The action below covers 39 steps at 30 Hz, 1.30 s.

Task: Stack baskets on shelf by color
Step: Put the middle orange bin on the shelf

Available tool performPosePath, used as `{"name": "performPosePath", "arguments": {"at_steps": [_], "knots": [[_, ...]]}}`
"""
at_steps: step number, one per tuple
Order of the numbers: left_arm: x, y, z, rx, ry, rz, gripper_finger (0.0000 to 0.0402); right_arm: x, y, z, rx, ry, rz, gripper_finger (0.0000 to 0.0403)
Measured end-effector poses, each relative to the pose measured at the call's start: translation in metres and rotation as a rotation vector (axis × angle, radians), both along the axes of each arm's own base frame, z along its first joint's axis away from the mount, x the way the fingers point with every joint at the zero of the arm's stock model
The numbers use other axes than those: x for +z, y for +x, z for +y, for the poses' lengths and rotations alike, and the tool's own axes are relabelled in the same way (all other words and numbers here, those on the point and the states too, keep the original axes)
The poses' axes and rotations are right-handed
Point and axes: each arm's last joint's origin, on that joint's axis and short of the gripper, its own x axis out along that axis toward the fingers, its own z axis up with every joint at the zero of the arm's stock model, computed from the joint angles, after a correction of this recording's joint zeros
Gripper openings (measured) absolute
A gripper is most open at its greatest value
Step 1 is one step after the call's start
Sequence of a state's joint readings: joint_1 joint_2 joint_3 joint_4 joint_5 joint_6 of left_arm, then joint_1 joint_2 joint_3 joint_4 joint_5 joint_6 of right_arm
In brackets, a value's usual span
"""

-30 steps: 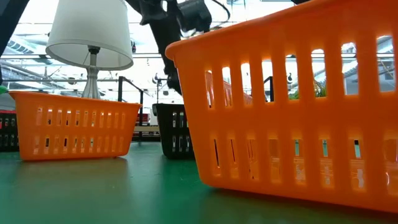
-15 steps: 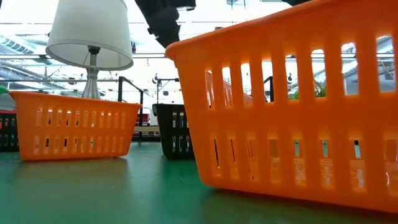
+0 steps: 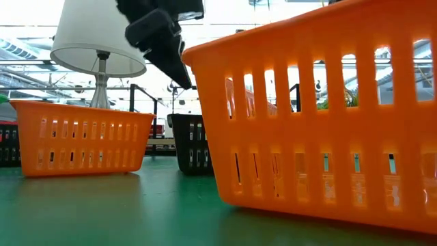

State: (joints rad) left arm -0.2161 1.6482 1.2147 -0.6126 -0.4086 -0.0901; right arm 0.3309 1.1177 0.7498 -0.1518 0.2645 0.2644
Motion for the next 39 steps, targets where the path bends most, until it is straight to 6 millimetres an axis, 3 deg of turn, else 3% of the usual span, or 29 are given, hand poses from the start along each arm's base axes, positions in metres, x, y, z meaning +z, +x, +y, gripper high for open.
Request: {"name": "performPosePath", "arguments": {"at_steps": [5,12,21,29,39], "knots": [[-0.013,-0.001,-0.008,-0.021,-0.003,-0.058,0.0145,-0.007,0.009,0.024,0.021,0.063,-0.043,0.0165],[-0.012,0.000,-0.013,-0.029,0.007,-0.085,0.0145,-0.018,0.021,0.055,0.044,0.128,-0.025,0.0165],[-0.012,-0.005,-0.032,-0.069,0.015,-0.087,0.0145,0.002,0.041,0.099,0.131,0.099,0.039,0.0165],[-0.012,-0.012,-0.052,-0.107,0.013,-0.095,0.0145,0.005,0.047,0.136,0.249,0.159,0.121,0.0165],[-0.013,-0.017,-0.066,-0.167,0.003,-0.089,0.0145,-0.028,0.046,0.158,0.321,0.202,0.286,0.0164]]}}
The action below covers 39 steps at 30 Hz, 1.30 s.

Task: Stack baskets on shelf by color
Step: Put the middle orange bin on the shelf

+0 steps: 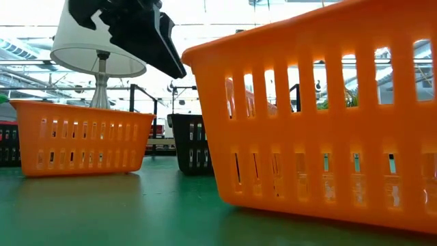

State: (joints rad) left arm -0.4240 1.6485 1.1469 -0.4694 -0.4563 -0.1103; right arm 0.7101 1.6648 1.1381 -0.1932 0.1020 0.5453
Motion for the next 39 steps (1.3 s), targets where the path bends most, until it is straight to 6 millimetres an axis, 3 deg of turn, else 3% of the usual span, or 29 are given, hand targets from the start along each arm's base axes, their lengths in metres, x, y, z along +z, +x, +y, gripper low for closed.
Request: {"name": "performPosePath", "arguments": {"at_steps": [4,11,27,32,39], "knots": [[0.000,-0.002,-0.006,-0.029,-0.008,0.006,0.0145,-0.011,0.000,0.002,0.030,-0.025,0.050,0.0164],[0.000,-0.004,-0.009,-0.058,0.006,0.010,0.0145,-0.014,-0.002,0.001,0.155,-0.117,0.034,0.0159],[0.000,-0.002,-0.005,-0.046,0.007,0.010,0.0145,-0.029,0.002,-0.022,0.304,-0.304,0.014,0.0054],[0.000,-0.003,-0.008,-0.065,0.015,0.012,0.0145,-0.021,0.002,-0.025,0.371,-0.345,-0.039,0.0011],[0.013,-0.011,-0.017,-0.158,0.051,-0.014,0.0145,0.013,-0.007,-0.035,0.451,-0.384,-0.182,0.0017]]}}
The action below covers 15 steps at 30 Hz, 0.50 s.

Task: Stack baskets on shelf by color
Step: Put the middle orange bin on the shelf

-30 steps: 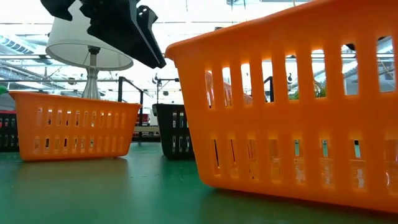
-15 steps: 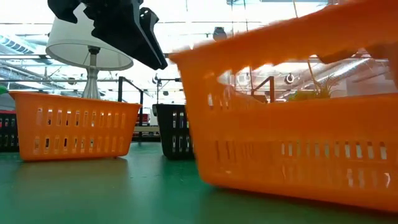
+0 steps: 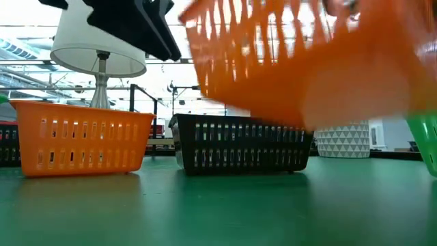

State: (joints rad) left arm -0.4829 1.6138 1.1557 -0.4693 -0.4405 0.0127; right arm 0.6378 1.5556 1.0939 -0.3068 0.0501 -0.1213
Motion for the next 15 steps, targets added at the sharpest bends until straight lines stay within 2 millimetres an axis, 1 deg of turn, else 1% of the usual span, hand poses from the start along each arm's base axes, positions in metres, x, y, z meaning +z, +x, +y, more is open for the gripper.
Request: {"name": "performPosePath", "arguments": {"at_steps": [3,7,10,15], "knots": [[0.017,-0.005,-0.001,-0.028,-0.012,-0.071,0.0145,0.019,-0.007,-0.008,0.027,-0.031,-0.072,0.0009],[0.041,-0.014,0.004,-0.023,-0.063,-0.160,0.0145,0.038,-0.017,-0.021,0.000,-0.126,-0.162,0.0007],[0.056,-0.019,0.010,-0.030,-0.069,-0.214,0.0145,0.045,-0.020,-0.031,0.004,-0.208,-0.200,0.0010],[0.065,-0.020,0.011,-0.088,-0.026,-0.262,0.0153,0.046,-0.017,-0.044,0.055,-0.306,-0.210,0.0008]]}}
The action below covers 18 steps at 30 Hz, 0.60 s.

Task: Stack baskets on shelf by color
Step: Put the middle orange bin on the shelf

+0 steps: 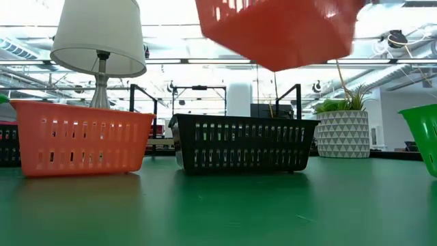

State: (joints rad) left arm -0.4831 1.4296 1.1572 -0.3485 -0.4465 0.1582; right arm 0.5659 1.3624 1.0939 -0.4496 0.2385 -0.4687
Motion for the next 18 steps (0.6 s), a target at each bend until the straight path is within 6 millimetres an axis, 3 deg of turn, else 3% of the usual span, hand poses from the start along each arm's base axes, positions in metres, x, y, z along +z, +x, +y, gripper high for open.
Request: {"name": "performPosePath", "arguments": {"at_steps": [10,13,18], "knots": [[0.006,0.005,-0.007,-0.097,0.105,-0.082,0.0260,-0.002,0.018,-0.034,-0.044,-0.016,0.027,0.0008],[0.006,0.003,-0.012,-0.155,0.135,-0.085,0.0266,-0.003,0.022,-0.043,-0.041,0.022,0.047,0.0008],[0.001,0.006,-0.010,-0.189,0.110,-0.054,0.0238,-0.002,0.027,-0.056,-0.070,0.021,0.034,0.0008]]}}
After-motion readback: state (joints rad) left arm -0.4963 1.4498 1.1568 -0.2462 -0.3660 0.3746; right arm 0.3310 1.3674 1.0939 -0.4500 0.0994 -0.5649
